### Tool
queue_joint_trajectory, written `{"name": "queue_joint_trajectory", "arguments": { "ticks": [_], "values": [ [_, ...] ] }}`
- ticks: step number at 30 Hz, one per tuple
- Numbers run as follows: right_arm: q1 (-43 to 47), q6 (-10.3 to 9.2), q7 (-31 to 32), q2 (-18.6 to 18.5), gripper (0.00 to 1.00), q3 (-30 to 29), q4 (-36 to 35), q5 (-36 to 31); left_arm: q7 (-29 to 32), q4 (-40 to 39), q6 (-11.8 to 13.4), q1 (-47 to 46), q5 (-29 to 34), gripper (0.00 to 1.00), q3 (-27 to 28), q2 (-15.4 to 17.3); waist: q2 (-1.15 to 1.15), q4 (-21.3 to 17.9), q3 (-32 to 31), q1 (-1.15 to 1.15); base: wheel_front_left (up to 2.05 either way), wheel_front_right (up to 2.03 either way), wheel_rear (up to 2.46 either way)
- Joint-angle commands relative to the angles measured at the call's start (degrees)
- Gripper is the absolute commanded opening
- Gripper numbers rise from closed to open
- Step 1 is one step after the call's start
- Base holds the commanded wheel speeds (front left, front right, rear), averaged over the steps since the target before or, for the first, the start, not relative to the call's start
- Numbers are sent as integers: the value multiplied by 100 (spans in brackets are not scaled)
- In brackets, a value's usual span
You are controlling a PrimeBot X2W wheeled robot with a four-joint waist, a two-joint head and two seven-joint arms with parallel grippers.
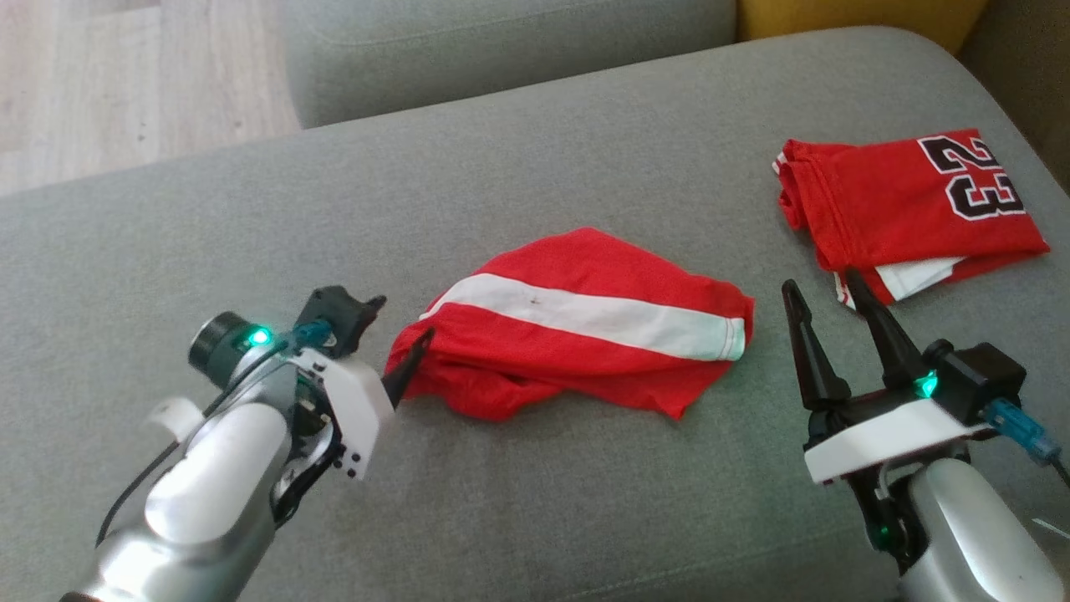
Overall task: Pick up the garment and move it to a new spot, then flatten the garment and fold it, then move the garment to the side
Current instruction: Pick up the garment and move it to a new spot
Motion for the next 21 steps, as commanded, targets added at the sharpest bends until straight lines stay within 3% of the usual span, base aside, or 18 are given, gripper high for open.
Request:
{"name": "queue_joint_trajectory", "arguments": {
  "ticks": [1, 6, 15, 21],
  "values": [
    [-144, 39, -37, -65, 100, 78, -139, 42, -107, -141, 90, -232, -23, 100, 316, 149, 0, 39, -45, 0, 0, 0, 0],
    [-86, 39, -37, -50, 100, 109, -105, 20, -450, -411, 463, -134, -88, 100, 590, 242, 0, 137, -191, 0, 0, 0, 0],
    [55, 39, -37, -45, 100, 42, -203, -10, -1403, -1750, 1786, 828, -371, 100, 1450, 157, 0, 261, -305, 0, 0, 0, 0],
    [222, 39, -37, -99, 100, -61, -258, 23, -1649, -2375, 2382, 1837, -439, 100, 1906, -123, 0, 332, -292, 0, 0, 0, 0]
  ]
}}
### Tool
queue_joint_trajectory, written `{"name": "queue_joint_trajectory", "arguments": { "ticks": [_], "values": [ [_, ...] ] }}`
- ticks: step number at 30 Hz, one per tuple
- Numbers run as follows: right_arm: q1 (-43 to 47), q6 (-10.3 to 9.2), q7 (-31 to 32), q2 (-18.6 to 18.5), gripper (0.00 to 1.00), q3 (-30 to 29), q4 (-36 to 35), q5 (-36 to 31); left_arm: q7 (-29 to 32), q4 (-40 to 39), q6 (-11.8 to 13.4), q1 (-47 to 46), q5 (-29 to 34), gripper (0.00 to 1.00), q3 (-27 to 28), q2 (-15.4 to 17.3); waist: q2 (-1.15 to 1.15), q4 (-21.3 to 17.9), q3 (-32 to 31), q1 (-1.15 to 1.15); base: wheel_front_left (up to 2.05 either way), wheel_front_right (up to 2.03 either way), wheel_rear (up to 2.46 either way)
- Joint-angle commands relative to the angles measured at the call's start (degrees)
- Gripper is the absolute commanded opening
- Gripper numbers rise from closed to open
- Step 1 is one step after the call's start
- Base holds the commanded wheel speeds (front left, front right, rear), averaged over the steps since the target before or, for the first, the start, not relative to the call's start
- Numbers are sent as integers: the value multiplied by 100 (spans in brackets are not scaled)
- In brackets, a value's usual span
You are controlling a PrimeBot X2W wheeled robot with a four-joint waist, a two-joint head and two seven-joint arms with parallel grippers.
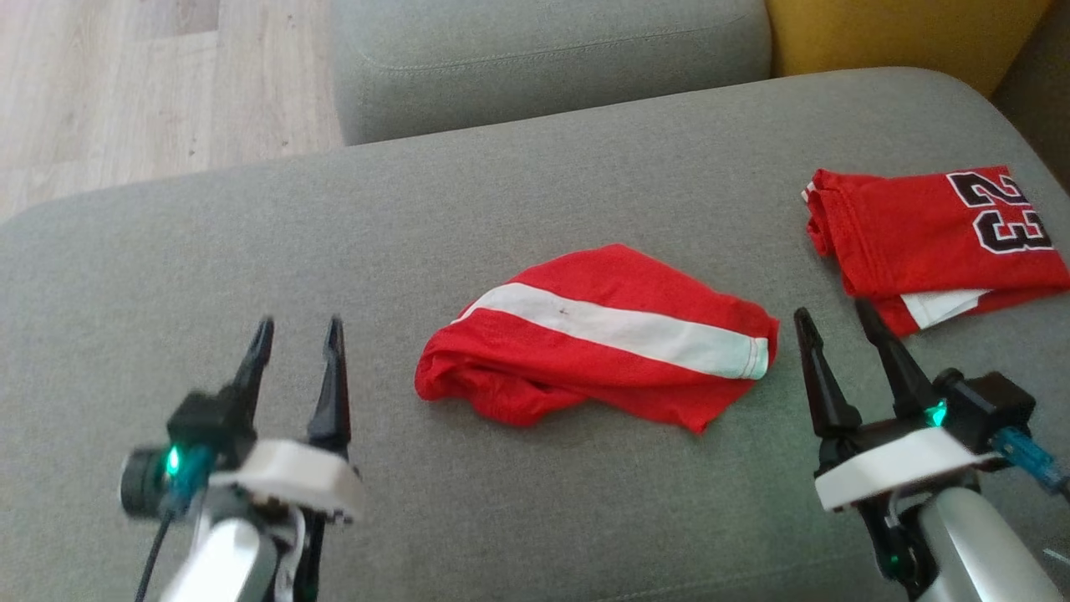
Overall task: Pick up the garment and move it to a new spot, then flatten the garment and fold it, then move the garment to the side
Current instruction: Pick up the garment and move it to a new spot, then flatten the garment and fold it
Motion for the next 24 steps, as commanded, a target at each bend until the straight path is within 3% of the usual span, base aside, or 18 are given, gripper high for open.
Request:
{"name": "queue_joint_trajectory", "arguments": {
  "ticks": [1, 4, 8, 24],
  "values": [
    [-75, 39, -37, -91, 100, 60, -212, 10, -66, -228, 78, -85, -35, 100, 368, 14, 0, 13, 5, 0, 0, 0, 0],
    [2, 39, -25, -98, 100, 14, -230, 19, -73, -439, 113, 408, 76, 100, 627, -335, 0, 53, 22, 0, 0, 0, 0],
    [13, 39, 10, -101, 100, 8, -242, 23, -74, -439, -61, 589, 243, 100, 772, -569, 0, 97, 31, 0, 0, 0, 0],
    [-26, 39, 64, -122, 100, 86, -273, 15, -75, -246, -564, 668, 682, 100, 1270, -975, 0, 30, 7, 0, 0, 0, 0]
  ]
}}
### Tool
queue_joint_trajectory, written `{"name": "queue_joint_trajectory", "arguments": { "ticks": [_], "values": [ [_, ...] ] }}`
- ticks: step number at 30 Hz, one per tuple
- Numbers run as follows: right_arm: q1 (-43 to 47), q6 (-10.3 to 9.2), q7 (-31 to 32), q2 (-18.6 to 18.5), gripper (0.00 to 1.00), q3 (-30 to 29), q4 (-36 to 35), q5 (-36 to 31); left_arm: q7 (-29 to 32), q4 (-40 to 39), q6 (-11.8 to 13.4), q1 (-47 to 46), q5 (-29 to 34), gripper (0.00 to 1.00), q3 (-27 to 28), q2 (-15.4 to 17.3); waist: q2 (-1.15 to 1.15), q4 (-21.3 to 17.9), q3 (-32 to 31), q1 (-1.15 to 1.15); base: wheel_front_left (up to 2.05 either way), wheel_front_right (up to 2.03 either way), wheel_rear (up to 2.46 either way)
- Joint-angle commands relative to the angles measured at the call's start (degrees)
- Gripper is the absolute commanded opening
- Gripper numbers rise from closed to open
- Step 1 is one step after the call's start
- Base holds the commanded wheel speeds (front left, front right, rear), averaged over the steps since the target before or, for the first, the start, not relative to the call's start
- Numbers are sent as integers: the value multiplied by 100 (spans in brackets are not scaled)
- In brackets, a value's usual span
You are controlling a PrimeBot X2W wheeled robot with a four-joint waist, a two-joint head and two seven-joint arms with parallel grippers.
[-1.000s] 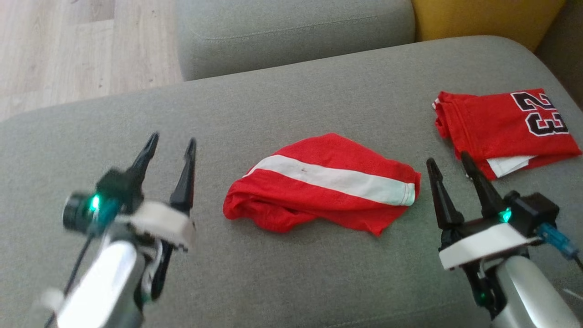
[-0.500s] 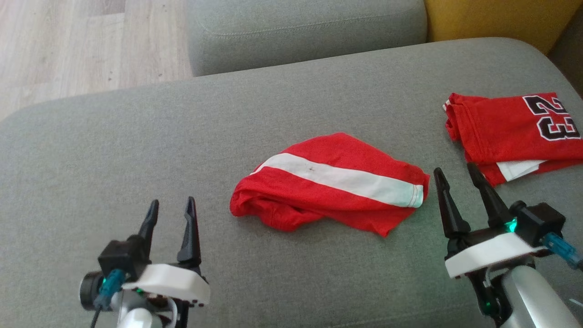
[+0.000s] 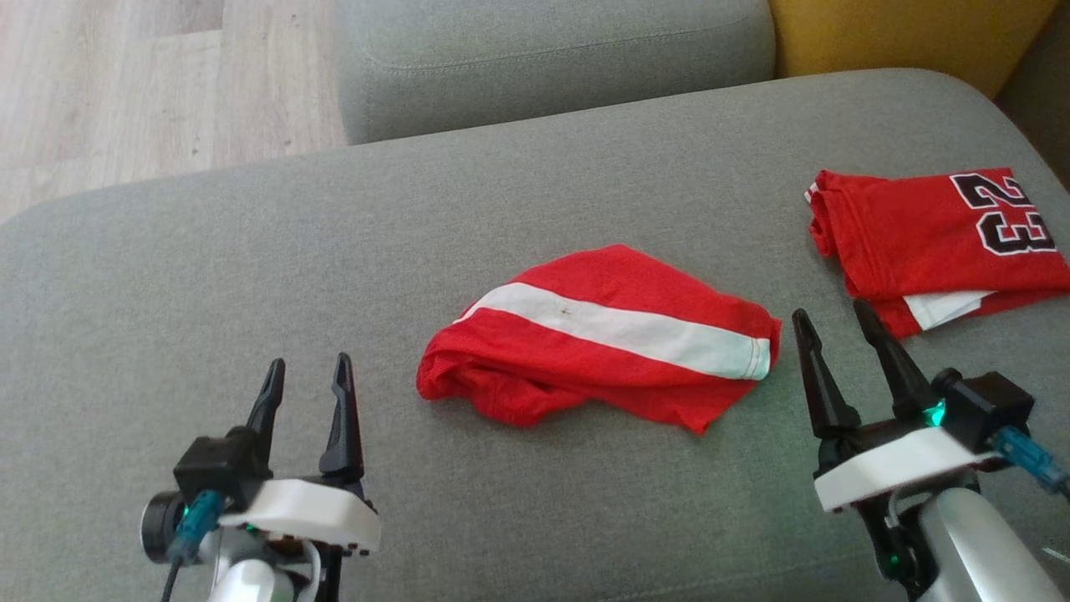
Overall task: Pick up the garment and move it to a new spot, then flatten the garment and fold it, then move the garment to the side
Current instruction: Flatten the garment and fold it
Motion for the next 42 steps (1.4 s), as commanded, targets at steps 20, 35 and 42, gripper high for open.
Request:
{"name": "queue_joint_trajectory", "arguments": {
  "ticks": [20, 35, 42],
  "values": [
    [-309, 39, -28, 35, 100, 205, -218, 40, 3652, 1940, -1342, -2846, -1282, 100, 313, 275, 0, -413, 196, 0, 0, 0, 0],
    [-883, 39, -93, 125, 100, 414, -78, 251, 5928, 4198, -1729, -4248, -2167, 100, 264, 437, 0, -1223, 746, 0, 0, 0, 0],
    [-865, 39, -96, 152, 100, 292, -117, 206, 6711, 3847, -1796, -4131, -2673, 100, -189, 482, 0, -1164, 704, 0, 0, 0, 0]
  ]
}}
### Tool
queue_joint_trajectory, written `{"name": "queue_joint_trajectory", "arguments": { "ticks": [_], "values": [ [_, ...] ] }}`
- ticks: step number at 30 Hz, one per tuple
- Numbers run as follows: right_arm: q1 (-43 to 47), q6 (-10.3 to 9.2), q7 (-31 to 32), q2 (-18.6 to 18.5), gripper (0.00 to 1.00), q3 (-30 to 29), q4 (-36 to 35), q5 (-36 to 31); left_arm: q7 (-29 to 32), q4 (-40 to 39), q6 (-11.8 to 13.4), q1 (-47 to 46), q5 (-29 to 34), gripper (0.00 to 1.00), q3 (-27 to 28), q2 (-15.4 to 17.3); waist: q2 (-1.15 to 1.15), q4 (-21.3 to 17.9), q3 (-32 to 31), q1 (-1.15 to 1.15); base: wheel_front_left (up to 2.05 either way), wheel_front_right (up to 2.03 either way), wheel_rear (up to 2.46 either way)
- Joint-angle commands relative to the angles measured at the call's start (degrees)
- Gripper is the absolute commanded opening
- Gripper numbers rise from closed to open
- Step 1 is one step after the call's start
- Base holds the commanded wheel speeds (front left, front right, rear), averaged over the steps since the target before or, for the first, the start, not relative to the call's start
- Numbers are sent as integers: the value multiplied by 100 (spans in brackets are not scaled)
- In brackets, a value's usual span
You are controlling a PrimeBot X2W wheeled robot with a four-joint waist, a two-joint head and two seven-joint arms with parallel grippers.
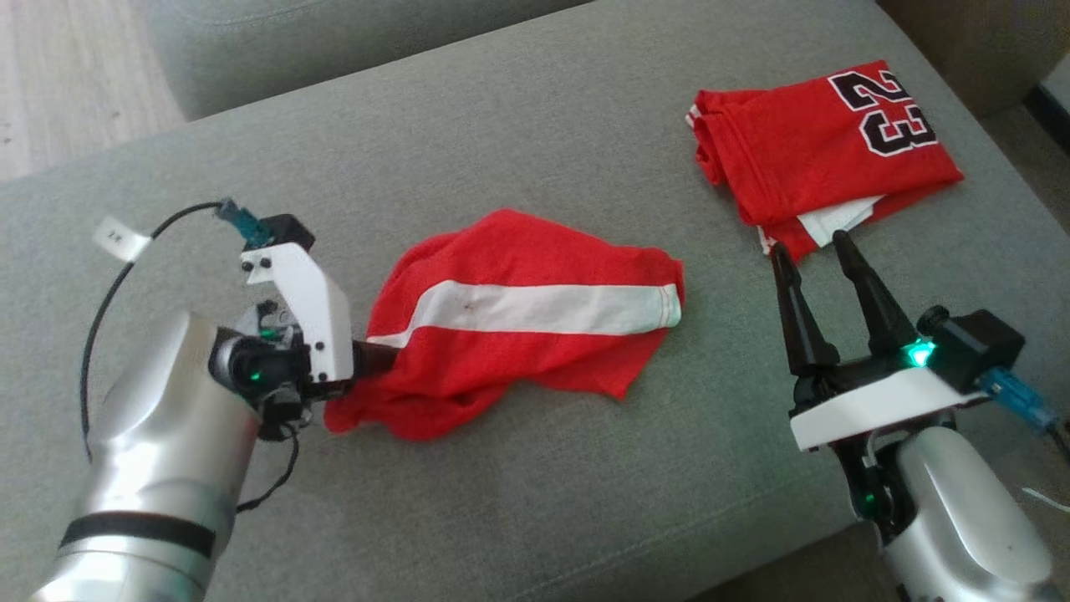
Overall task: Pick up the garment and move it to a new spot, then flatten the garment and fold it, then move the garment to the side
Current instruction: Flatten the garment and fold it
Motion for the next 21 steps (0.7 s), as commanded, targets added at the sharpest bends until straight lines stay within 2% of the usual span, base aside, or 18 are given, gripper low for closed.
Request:
{"name": "queue_joint_trajectory", "arguments": {
  "ticks": [1, 2, 3, 10, 15, 21],
  "values": [
    [-135, 39, -77, -11, 100, 64, -203, -30, -98, -259, -32, -207, -19, 65, 137, 297, 0, 39, -15, 0, 0, 0, 0],
    [-131, 39, -77, -11, 100, 59, -208, -39, -182, -347, -33, -197, -29, 25, 74, 345, 0, 68, -30, 0, 0, 0, 0],
    [-127, 39, -78, -12, 100, 55, -208, -47, -261, -413, -33, -186, -61, 0, 33, 374, 0, 99, -52, 0, 0, 0, 0],
    [6, 39, -78, -27, 100, 14, -182, -100, -808, -890, -34, -167, -251, 0, -250, 496, 0, 465, -328, 0, 0, 0, 0],
    [89, 39, -78, -54, 100, -3, -194, -138, -905, -1248, -34, -101, -431, 0, -535, 607, 0, 773, -469, 0, 0, 0, 0],
    [192, 39, -78, -42, 100, -84, -287, -196, -1574, -1860, -35, 91, -277, 0, -636, 888, 0, 932, -571, 0, 0, 0, 0]
  ]
}}
